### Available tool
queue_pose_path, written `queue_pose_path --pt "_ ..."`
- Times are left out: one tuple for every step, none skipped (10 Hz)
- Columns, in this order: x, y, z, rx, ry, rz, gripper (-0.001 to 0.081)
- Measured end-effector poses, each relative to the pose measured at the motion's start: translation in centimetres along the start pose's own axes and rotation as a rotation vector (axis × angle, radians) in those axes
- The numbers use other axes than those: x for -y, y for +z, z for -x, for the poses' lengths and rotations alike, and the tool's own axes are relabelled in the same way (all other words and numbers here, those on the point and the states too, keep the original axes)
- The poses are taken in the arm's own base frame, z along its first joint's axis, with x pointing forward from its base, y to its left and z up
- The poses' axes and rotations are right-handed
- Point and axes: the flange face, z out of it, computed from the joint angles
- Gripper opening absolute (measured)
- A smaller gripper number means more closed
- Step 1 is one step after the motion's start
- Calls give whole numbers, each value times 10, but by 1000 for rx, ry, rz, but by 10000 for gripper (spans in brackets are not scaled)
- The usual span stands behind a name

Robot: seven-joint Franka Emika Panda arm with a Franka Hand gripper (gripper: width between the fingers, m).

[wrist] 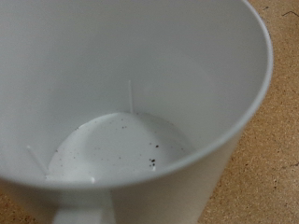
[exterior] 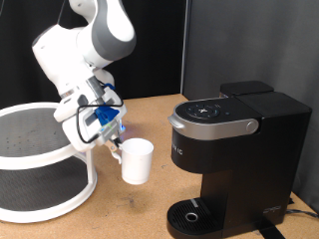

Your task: Make a cup of coffee with the keurig machine

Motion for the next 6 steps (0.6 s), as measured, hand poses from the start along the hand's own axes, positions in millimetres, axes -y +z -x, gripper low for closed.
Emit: queue_pose_path --pt "-3 4 1 14 -5 7 64" --pt "-5 8 0 18 -13 11 64" --pt "-7 12 -3 13 -21 13 64" --pt "-8 17 -7 4 -21 16 64" --pt "-9 22 -11 -3 -20 19 64" --pt "-9 28 -15 -7 -20 21 64"
